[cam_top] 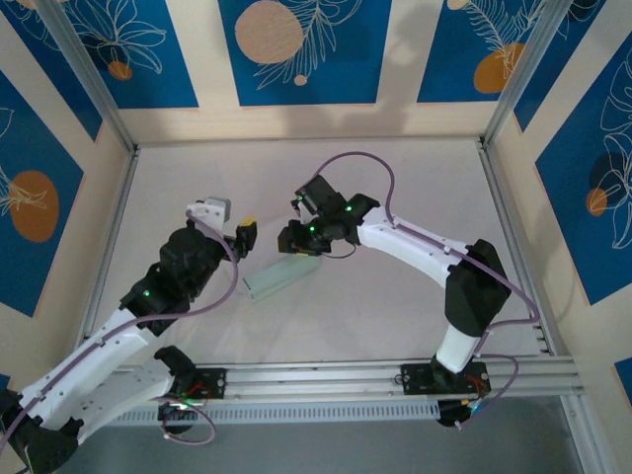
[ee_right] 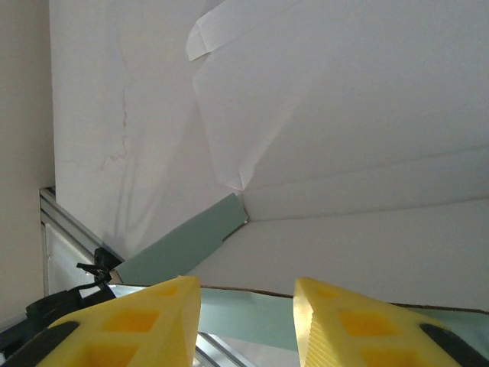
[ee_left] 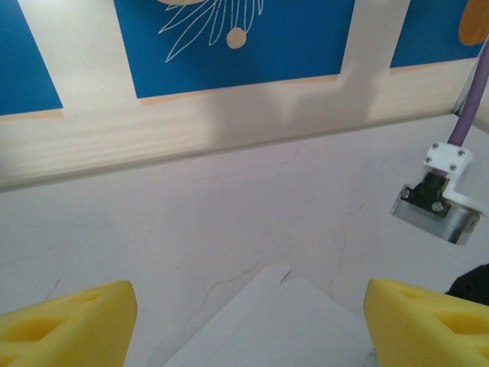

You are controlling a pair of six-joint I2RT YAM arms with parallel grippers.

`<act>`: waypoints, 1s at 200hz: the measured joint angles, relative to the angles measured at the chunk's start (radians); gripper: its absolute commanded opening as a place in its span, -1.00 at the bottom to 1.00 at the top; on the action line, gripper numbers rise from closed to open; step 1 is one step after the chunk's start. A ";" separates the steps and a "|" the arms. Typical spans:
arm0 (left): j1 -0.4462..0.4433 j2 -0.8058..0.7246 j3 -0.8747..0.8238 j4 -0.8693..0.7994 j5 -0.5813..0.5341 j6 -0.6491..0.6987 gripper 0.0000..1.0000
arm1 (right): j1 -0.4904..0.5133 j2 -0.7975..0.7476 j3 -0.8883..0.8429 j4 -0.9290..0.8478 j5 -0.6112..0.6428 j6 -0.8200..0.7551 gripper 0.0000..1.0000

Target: Fold the paper box

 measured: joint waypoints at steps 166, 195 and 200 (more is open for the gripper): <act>0.005 -0.004 -0.020 -0.073 0.031 -0.043 0.57 | 0.081 -0.155 -0.422 0.063 0.000 0.017 -0.01; 0.005 0.009 0.001 -0.153 0.070 -0.093 0.57 | 0.091 -0.205 -0.413 -0.005 0.009 -0.056 0.12; 0.005 0.008 0.006 -0.172 0.076 -0.105 0.57 | 0.088 -0.218 -0.402 -0.019 0.012 -0.077 0.13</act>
